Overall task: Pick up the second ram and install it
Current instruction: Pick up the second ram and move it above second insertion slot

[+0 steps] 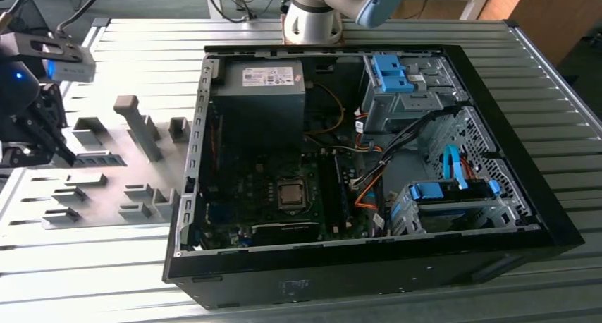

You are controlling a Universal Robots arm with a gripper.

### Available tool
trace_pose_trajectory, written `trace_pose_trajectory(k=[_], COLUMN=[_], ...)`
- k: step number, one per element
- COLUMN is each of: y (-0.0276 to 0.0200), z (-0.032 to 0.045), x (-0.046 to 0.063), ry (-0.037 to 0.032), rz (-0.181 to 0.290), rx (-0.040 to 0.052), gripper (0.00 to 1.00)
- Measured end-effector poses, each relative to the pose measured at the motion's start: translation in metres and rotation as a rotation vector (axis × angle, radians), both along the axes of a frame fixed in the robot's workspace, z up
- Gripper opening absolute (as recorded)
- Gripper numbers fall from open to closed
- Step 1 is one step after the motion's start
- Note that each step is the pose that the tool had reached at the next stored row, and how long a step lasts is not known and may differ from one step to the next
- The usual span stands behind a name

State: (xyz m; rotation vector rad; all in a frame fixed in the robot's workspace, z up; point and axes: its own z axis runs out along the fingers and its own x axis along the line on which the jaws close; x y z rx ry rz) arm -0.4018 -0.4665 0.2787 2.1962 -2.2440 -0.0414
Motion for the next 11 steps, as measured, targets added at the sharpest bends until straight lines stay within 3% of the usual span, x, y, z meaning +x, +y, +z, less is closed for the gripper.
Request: trace_pose_trajectory(k=[11], y=[0.0000], z=[0.0052], x=[0.0000], ry=[-0.0001], rz=[0.000], rx=[0.0001], gripper=[0.14])
